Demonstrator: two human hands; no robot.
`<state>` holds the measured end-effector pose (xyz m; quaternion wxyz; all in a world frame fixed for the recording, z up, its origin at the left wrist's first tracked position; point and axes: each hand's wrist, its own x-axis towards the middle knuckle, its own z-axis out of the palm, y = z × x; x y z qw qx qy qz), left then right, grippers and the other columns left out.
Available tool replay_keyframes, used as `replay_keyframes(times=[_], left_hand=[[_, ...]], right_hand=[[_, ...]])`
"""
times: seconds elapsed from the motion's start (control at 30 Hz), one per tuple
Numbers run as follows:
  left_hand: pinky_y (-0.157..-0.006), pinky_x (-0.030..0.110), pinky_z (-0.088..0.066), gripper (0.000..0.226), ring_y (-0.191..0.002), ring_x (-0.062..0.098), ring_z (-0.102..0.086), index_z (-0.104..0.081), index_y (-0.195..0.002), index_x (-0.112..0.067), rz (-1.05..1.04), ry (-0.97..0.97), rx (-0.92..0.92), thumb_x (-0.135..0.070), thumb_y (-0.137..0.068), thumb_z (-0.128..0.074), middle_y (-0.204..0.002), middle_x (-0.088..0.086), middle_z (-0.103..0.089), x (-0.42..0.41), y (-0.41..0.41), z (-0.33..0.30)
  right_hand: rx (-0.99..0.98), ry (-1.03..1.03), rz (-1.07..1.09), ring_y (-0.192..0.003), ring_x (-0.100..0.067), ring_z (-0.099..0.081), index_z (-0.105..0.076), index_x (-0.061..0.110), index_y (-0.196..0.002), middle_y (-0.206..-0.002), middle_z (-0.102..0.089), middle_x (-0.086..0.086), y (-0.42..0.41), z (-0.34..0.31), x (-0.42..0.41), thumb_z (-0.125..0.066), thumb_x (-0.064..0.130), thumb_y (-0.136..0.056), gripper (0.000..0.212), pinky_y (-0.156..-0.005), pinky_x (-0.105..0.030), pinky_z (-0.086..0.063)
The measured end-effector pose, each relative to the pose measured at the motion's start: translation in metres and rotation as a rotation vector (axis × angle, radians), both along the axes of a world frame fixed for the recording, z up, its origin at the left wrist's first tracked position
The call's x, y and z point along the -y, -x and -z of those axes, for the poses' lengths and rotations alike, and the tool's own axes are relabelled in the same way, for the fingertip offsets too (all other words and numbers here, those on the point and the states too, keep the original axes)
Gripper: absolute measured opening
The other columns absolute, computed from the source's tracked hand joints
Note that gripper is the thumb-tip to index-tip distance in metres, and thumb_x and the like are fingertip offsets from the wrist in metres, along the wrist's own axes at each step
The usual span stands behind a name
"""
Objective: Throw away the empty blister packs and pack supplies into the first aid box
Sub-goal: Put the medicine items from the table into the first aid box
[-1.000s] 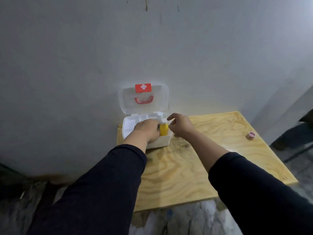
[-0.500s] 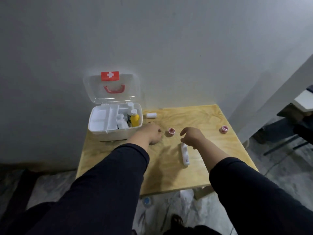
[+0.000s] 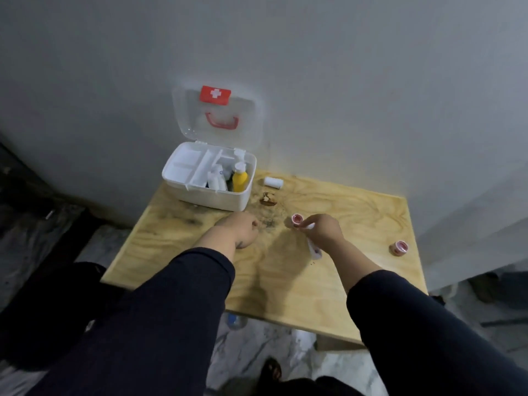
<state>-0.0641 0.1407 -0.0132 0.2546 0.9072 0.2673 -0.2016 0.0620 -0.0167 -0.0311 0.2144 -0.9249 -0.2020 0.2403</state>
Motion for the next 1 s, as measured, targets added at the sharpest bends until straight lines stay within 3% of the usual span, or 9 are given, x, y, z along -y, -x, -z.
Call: replay_keyframes(times=[0.03,0.17,0.27,0.37,0.53,0.77,1.0], left_hand=[[-0.1,0.039,-0.049,0.038,-0.121,0.025,-0.055,-0.057,-0.133,-0.027,-0.03,-0.002,0.013,-0.027,-0.097,-0.045,-0.14,0.001,-0.055,-0.003,0.003,-0.001],[-0.096,0.041,-0.05,0.022,-0.111,0.031,-0.059,-0.063,-0.107,-0.017,-0.145,-0.018,0.05,-0.023,-0.096,-0.046,-0.116,0.005,-0.063,-0.02,0.02,-0.003],[-0.094,0.039,-0.051,0.021,-0.109,0.028,-0.061,-0.065,-0.103,-0.017,-0.209,-0.053,0.029,-0.026,-0.096,-0.048,-0.112,0.002,-0.063,-0.032,0.033,-0.001],[-0.099,0.038,-0.049,0.03,-0.117,0.026,-0.058,-0.062,-0.121,-0.023,-0.249,-0.073,-0.013,-0.029,-0.096,-0.046,-0.126,0.001,-0.062,-0.042,0.042,0.004],[-0.104,0.035,-0.046,0.038,-0.126,0.021,-0.054,-0.056,-0.134,-0.026,-0.279,-0.073,-0.019,-0.029,-0.098,-0.046,-0.143,-0.005,-0.052,-0.056,0.049,0.014],[-0.103,0.03,-0.045,0.04,-0.129,0.02,-0.051,-0.053,-0.138,-0.028,-0.255,-0.089,-0.046,-0.028,-0.1,-0.041,-0.148,-0.008,-0.047,-0.06,0.051,0.018],[-0.1,0.034,-0.047,0.037,-0.121,0.023,-0.056,-0.056,-0.133,-0.028,-0.25,-0.086,-0.048,-0.029,-0.098,-0.044,-0.136,-0.001,-0.058,-0.059,0.051,0.005]], right_hand=[[-0.006,-0.029,0.009,-0.097,-0.03,-0.064,-0.073,0.013,-0.109,-0.119,-0.068,-0.013,-0.007,-0.005,-0.006,-0.056,0.012,-0.089,0.026,-0.062,-0.024,-0.045],[0.065,-0.086,-0.067,-0.095,-0.027,-0.064,-0.072,0.017,-0.11,-0.123,-0.066,-0.009,-0.028,-0.02,-0.045,-0.05,0.001,-0.087,0.035,-0.063,-0.02,-0.043],[0.16,-0.117,-0.137,-0.1,-0.028,-0.065,-0.074,0.019,-0.105,-0.12,-0.068,-0.008,-0.037,-0.021,-0.078,-0.048,0.005,-0.089,0.034,-0.072,-0.022,-0.043],[0.208,-0.125,-0.216,-0.088,-0.031,-0.064,-0.075,0.017,-0.101,-0.122,-0.063,-0.007,-0.05,-0.011,-0.104,-0.05,0.006,-0.09,0.029,-0.076,-0.029,-0.05],[0.298,-0.022,-0.305,-0.105,-0.032,-0.06,-0.07,0.011,-0.112,-0.121,-0.054,-0.012,-0.071,0.011,-0.133,-0.053,0.007,-0.089,0.029,-0.087,-0.032,-0.047],[0.292,0.0,-0.244,-0.096,-0.035,-0.061,-0.066,0.015,-0.101,-0.11,-0.062,-0.015,-0.062,0.031,-0.14,-0.057,0.001,-0.082,0.025,-0.072,-0.031,-0.047],[0.184,-0.117,-0.132,-0.079,-0.025,-0.054,-0.067,0.016,-0.095,-0.103,-0.067,-0.011,-0.046,0.019,-0.126,-0.063,0.016,-0.085,0.011,-0.064,-0.026,-0.04]])
